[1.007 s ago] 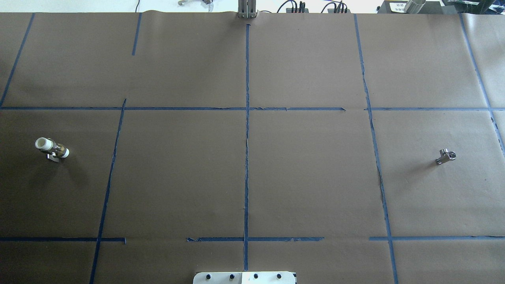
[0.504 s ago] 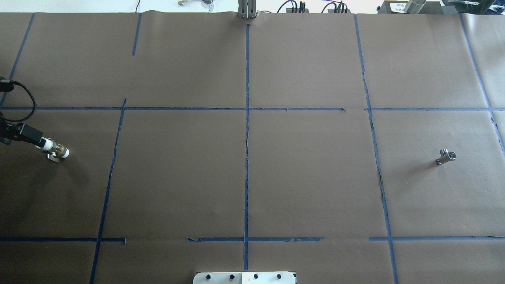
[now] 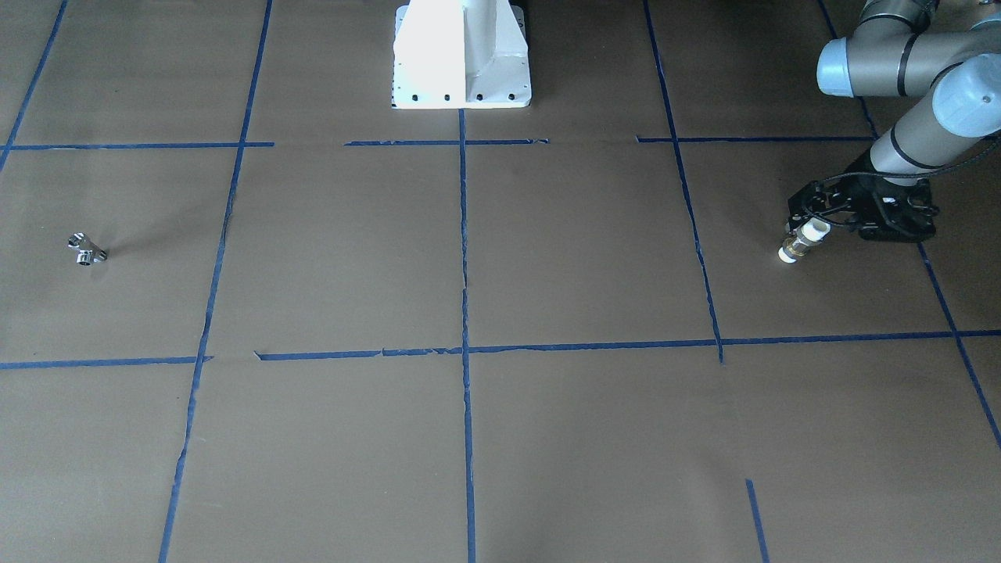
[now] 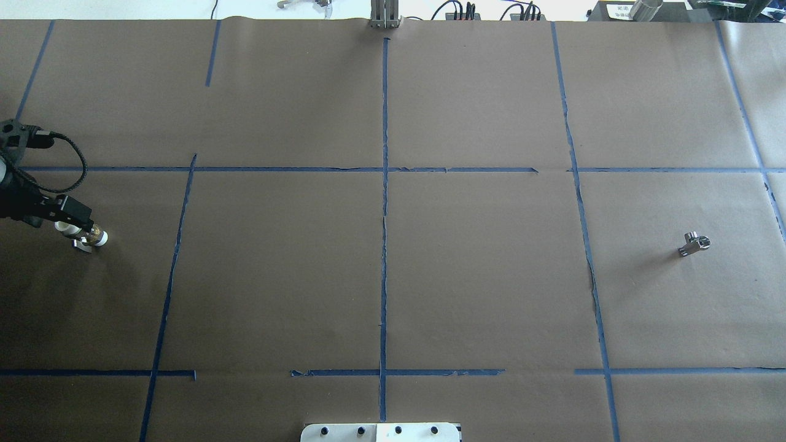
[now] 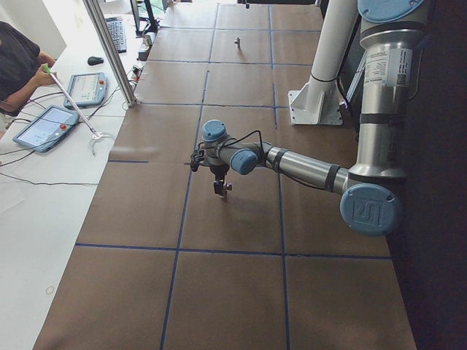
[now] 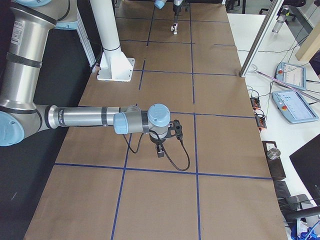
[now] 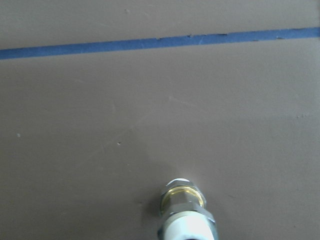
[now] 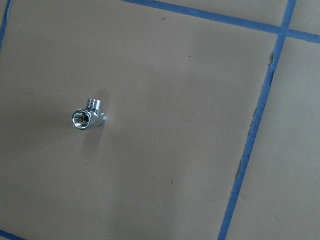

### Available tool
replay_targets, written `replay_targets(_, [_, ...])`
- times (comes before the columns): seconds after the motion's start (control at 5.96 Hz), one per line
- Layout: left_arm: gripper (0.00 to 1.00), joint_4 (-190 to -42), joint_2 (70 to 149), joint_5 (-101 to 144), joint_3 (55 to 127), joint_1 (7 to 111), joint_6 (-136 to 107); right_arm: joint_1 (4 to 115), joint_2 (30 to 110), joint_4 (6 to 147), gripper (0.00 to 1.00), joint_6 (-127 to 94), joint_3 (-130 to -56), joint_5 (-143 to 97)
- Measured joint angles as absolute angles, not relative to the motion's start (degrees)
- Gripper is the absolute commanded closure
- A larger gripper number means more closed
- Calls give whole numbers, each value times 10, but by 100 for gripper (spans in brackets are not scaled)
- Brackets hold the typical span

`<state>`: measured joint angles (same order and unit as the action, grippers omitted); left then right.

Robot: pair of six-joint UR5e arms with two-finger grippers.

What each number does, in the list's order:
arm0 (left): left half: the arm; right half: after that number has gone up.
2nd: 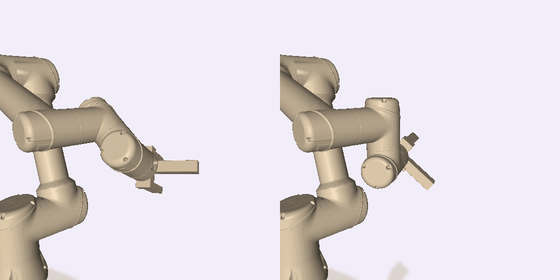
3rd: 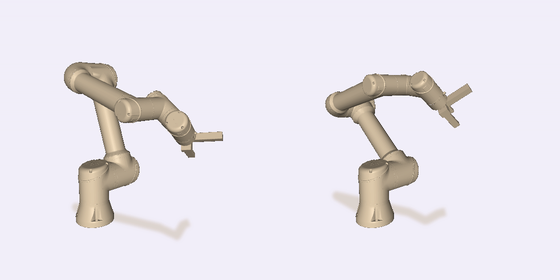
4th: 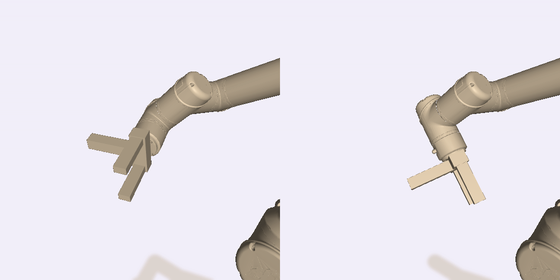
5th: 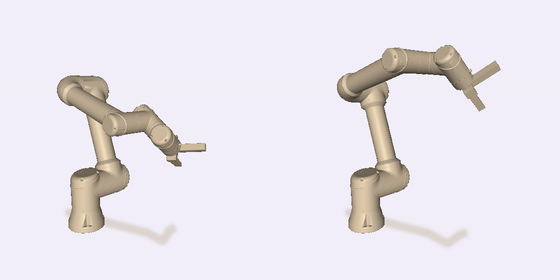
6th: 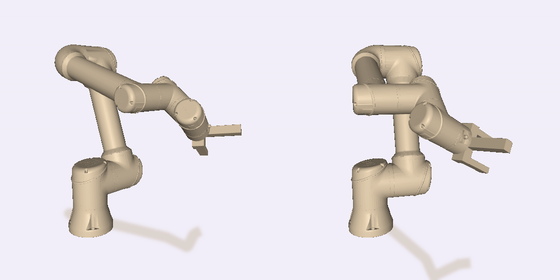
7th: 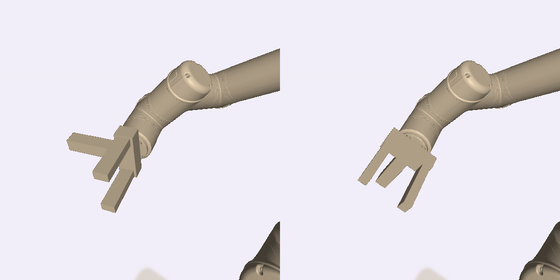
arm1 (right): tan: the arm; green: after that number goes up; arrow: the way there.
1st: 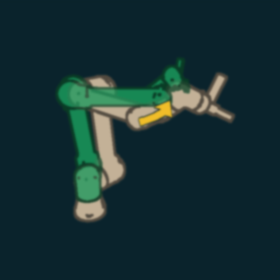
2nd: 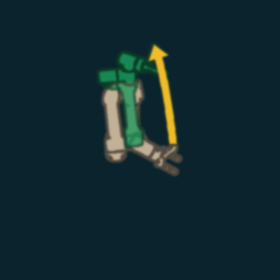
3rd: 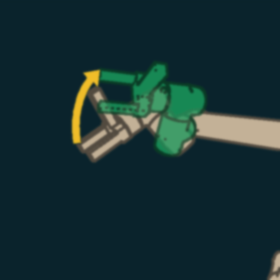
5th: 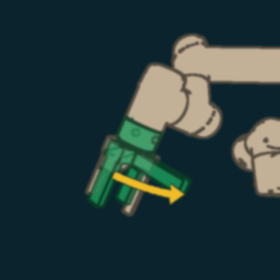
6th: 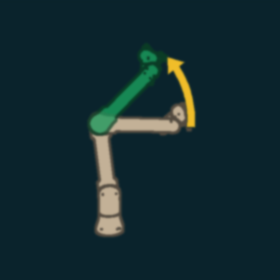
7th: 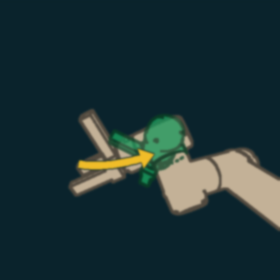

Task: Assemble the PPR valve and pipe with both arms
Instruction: 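Lower the left gripper onto the white PPR fitting and grasp it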

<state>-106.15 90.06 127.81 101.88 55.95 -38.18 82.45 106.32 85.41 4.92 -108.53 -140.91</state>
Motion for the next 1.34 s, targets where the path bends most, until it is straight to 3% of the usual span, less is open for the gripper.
replay_targets(0.17, [26, -1061, 902, 1278, 1020, 557, -383, 824, 1063, 854, 0, 49, -1085, -1411])
replay_targets(0.5, [95, -1061, 902, 1277, 1023, 556, -384, 824, 1063, 853, 0, 49, -1085, -1413])
replay_targets(0.67, [100, -1061, 901, 1277, 1024, 556, -383, 824, 1063, 854, 0, 49, -1085, -1414])
replay_targets(1.34, [100, -1057, 905, 1261, 1055, 557, -397, 824, 1063, 854, 0, 48, -1085, -1417])
